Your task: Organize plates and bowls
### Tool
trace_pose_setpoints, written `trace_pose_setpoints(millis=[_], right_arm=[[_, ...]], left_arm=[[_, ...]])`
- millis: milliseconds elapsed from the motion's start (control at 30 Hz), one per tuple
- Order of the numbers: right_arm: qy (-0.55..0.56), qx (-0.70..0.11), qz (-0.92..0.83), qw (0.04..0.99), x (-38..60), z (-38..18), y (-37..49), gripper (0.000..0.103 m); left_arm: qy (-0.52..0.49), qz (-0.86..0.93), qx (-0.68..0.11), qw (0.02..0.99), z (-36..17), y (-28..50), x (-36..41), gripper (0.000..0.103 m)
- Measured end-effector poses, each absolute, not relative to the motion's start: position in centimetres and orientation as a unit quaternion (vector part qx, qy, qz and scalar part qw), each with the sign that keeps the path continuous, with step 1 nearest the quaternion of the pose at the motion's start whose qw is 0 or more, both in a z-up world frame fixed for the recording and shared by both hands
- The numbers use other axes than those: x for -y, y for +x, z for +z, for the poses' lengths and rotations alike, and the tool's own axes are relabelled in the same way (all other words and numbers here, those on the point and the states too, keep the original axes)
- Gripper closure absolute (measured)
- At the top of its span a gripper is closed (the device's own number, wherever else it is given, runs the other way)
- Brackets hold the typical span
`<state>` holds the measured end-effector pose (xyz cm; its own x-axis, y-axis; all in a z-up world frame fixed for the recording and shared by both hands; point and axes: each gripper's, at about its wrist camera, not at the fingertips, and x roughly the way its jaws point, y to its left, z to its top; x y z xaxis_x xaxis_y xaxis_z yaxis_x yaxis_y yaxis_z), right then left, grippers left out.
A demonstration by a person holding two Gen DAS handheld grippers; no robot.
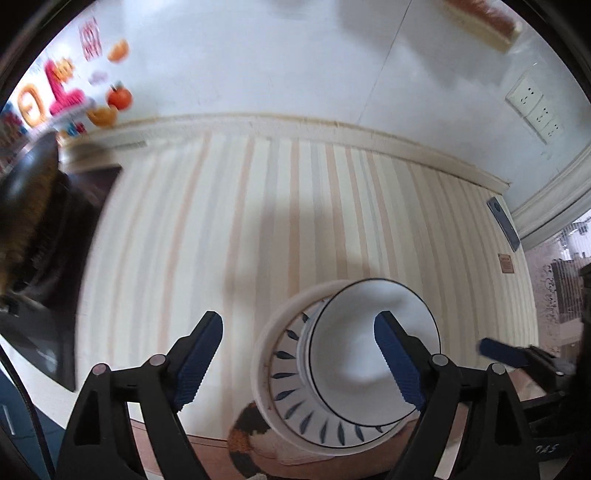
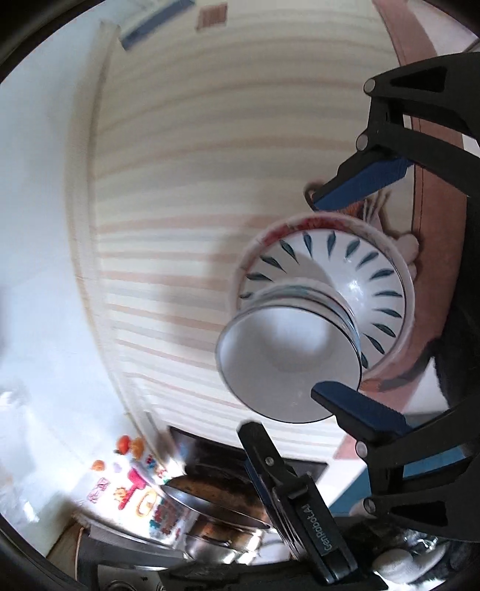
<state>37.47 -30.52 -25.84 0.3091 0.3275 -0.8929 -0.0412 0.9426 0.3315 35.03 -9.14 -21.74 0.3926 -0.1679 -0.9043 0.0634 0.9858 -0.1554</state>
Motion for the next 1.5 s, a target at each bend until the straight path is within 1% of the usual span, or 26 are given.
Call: trace_pose_setpoints(millis=[67,200,367,700,1100,1500], right_arm=[[0.118,-0.559,0.094,0.815,30.7,-24.5,36.6,0.003],[0.092,-0.527,0.057,0.843,30.9,-22.1,34.6,0.002],[0.081,-0.511,0.052,0.854,30.6,-19.8,31.7,0.002],[0.078,-0.471,0.056,0.877,30.6,-15.6,25.4,0.002],[0.058,-0.408,0.064,0.909,29.9,-8.2,14.1,0.002],[0.063,-0.375,0.054,0.923,26.9,-5.0,3.0,0.002]], left_arm=[[-0.030,-0.063,-0.537,0.841,-20.9,34.3,9.2,0.015],[-0.008,-0.049,-0.518,0.854,-19.7,32.4,9.0,0.015],[0.003,-0.038,-0.502,0.864,-18.3,29.7,9.0,0.015],[-0.007,-0.011,-0.450,0.893,-14.0,22.9,8.8,0.015],[0.000,0.022,-0.389,0.921,-8.0,12.9,8.5,0.015],[-0.002,0.027,-0.350,0.936,-4.6,2.9,6.0,0.015]])
